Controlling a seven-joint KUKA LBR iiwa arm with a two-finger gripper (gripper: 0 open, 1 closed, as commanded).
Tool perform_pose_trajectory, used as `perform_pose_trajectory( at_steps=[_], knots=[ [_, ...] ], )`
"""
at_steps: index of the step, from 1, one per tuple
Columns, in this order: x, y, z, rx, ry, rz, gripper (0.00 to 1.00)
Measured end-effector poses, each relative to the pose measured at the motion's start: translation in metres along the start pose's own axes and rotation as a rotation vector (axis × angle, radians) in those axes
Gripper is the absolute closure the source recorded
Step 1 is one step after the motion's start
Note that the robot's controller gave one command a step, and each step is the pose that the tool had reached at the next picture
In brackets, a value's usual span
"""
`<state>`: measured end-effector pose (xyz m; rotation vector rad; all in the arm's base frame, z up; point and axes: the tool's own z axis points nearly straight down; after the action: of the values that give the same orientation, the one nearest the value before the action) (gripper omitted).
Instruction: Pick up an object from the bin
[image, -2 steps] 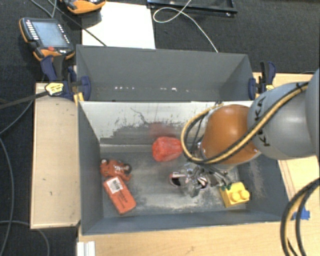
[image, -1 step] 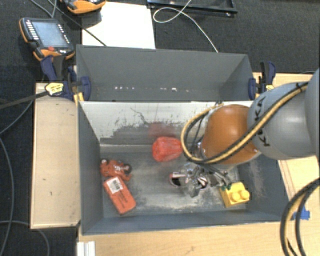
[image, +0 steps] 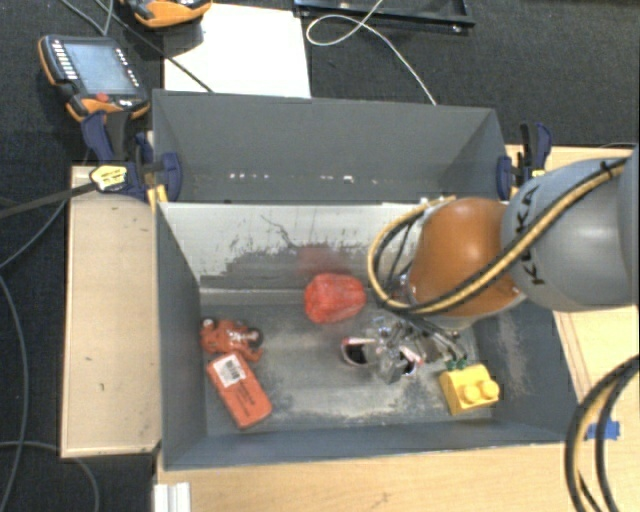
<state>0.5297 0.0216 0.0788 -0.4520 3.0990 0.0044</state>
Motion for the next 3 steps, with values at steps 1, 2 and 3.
perform_pose_trajectory(
  at_steps=[1,2,3],
  knots=[
    [-0.005,0.006,0.007,-0.001,-0.001,0.009,1.00],
    [-0.030,0.006,0.008,-0.001,-0.005,0.093,1.00],
    [-0.035,-0.002,0.007,-0.001,-0.006,0.101,1.00]
  ],
)
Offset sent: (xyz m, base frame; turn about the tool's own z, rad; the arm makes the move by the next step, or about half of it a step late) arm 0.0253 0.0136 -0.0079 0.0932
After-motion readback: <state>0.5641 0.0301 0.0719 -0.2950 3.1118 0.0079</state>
